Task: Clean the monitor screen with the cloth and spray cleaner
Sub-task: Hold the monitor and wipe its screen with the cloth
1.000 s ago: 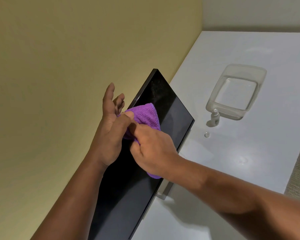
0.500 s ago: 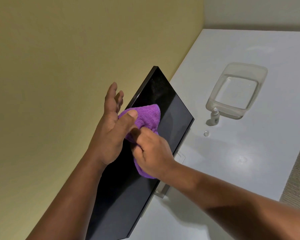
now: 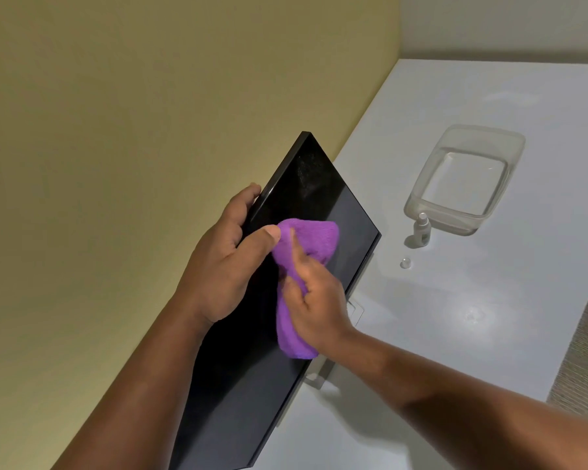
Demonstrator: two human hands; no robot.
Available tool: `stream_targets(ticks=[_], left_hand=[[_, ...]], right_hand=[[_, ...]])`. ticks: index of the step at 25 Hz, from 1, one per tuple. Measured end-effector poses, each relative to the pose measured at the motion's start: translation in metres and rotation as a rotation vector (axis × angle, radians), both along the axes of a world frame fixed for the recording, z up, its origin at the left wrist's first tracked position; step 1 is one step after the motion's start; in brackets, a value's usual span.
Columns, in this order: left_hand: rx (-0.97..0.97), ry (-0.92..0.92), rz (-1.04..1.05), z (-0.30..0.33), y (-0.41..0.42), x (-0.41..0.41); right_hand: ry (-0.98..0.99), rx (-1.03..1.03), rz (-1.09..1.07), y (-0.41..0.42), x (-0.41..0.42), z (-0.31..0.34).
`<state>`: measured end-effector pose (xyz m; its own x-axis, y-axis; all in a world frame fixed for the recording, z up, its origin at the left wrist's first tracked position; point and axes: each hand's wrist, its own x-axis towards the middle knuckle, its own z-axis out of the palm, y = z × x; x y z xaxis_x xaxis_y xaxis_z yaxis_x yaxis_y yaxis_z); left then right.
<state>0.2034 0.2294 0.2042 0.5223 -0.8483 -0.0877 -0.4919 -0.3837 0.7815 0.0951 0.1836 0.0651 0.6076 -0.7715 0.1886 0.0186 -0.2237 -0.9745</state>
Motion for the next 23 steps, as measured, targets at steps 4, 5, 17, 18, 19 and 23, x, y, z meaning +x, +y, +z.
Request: stream_targets(ticks=[4, 5, 17, 18, 19, 23], left_hand=[[-0.001, -0.008, -0.013, -0.001, 0.000, -0.001], [-0.005, -0.011, -0.019, -0.001, 0.000, -0.001], [0.007, 0.005, 0.023, 0.002, 0.000, -0.002], [0.007, 0.005, 0.026, 0.003, 0.000, -0.003], [0.009, 0.004, 0.026, 0.003, 0.000, -0.004], [0.021, -0.031, 0.019, 0.002, -0.001, -0.005]], right_hand=[[-0.073, 0.102, -0.107, -0.023, 0.027, 0.022], [-0.098, 0.053, -0.063, -0.016, 0.031, 0.029], [-0.071, -0.045, 0.019, 0.001, 0.024, 0.040], [-0.044, -0.075, 0.052, 0.003, 0.014, 0.030], [0.000, -0.094, 0.073, 0.001, 0.004, 0.019], [0.015, 0.077, 0.026, -0.017, 0.004, 0.018]])
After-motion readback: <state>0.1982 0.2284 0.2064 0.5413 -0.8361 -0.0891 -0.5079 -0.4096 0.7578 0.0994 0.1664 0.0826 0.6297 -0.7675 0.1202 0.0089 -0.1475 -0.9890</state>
